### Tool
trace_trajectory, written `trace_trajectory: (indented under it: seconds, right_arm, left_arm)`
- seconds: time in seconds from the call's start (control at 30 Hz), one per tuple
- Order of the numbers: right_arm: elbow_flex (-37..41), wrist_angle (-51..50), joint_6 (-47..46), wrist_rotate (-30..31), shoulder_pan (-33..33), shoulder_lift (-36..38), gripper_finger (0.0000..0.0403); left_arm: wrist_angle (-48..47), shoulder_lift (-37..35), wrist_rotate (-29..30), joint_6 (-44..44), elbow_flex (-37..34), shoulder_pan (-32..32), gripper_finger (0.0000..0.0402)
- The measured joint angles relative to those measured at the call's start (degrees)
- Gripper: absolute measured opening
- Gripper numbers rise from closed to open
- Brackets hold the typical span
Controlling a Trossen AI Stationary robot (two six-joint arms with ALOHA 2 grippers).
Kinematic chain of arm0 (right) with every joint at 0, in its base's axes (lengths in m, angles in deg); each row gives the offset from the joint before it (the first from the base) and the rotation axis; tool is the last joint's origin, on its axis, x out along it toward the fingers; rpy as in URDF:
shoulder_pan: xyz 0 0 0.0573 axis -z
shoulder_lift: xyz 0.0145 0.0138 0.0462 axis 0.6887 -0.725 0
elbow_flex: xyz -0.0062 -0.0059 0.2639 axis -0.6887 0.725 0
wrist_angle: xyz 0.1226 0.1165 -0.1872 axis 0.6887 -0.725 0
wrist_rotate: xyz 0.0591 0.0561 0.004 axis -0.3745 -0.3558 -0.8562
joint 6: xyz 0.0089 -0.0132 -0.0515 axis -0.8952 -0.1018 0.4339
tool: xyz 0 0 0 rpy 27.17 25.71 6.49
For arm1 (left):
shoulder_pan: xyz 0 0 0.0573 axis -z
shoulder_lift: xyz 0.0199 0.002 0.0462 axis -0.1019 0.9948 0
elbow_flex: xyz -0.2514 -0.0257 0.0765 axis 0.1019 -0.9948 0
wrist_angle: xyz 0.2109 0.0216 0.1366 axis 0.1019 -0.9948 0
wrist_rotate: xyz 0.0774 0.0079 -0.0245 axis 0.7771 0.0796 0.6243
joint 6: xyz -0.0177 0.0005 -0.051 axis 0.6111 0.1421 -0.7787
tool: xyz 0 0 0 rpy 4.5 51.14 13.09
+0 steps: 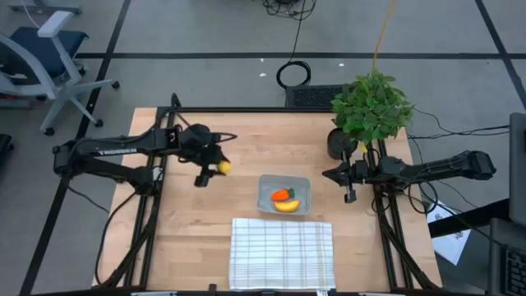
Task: Pick and placing Produce into tupperware
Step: Put the lemon into the gray bin
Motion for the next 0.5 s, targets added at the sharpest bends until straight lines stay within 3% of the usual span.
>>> trace_trajectory:
  seconds: [0.1, 0.5]
  right_arm:
    - [0.0, 0.0, 0.04, -0.03, 0.0, 0.0, 0.0]
    - [0.0, -0.21, 0.15, -0.03, 0.0, -0.04, 0.0]
  left_arm:
    - [5.22, -2.15, -4.12, 0.03, -5.49, 0.03, 0.0199]
    - [26.08, -6.55, -4.45, -4.59, -21.47, -0.44, 0.0214]
